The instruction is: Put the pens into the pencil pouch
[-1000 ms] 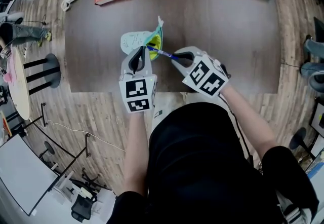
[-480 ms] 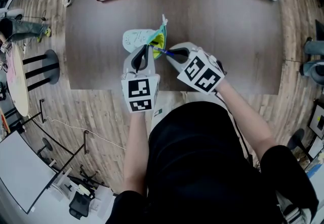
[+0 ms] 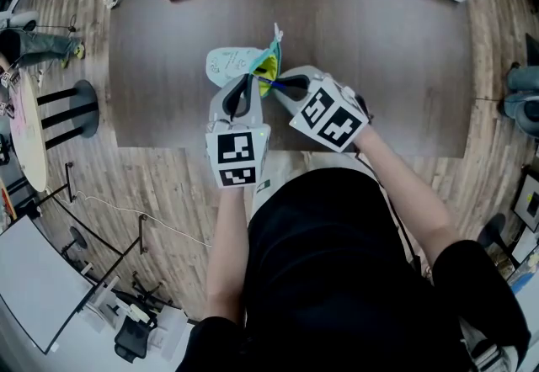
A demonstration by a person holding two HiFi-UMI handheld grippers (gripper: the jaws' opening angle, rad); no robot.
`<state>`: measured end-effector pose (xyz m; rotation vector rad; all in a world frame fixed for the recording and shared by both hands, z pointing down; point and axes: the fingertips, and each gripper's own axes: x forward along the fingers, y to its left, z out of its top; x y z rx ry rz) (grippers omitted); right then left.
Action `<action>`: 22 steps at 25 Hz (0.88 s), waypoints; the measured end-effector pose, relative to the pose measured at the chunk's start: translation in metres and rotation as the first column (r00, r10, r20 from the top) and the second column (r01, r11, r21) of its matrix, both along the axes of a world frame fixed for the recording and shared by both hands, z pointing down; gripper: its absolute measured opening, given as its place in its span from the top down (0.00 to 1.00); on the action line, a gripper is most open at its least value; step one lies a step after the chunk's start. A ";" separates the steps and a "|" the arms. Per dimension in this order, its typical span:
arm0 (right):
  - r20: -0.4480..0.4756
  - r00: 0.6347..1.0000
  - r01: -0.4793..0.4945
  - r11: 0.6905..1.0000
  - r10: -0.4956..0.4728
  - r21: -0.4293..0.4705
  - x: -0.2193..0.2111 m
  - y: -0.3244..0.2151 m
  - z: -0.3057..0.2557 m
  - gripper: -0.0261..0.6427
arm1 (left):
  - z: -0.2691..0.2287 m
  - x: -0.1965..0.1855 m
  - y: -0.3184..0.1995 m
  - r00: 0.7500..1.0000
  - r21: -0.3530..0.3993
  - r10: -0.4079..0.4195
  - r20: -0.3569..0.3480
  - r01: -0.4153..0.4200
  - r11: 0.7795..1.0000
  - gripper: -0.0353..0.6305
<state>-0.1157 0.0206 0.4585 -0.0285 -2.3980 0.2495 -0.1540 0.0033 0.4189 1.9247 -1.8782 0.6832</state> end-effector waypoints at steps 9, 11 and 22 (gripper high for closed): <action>0.006 1.000 0.016 1.000 -0.017 0.005 -0.017 -0.002 0.001 0.89 | 0.001 0.001 0.002 1.000 -0.001 -0.001 -0.010 0.001 1.000 0.92; 0.006 1.000 0.019 1.000 -0.019 0.005 -0.020 -0.002 0.002 0.89 | 0.001 0.001 0.002 1.000 -0.002 -0.001 -0.009 0.001 1.000 0.92; -0.005 0.999 0.032 0.999 -0.032 -0.001 -0.034 0.004 0.010 0.89 | 0.002 -0.003 0.006 1.000 -0.004 -0.002 -0.017 0.002 1.000 0.92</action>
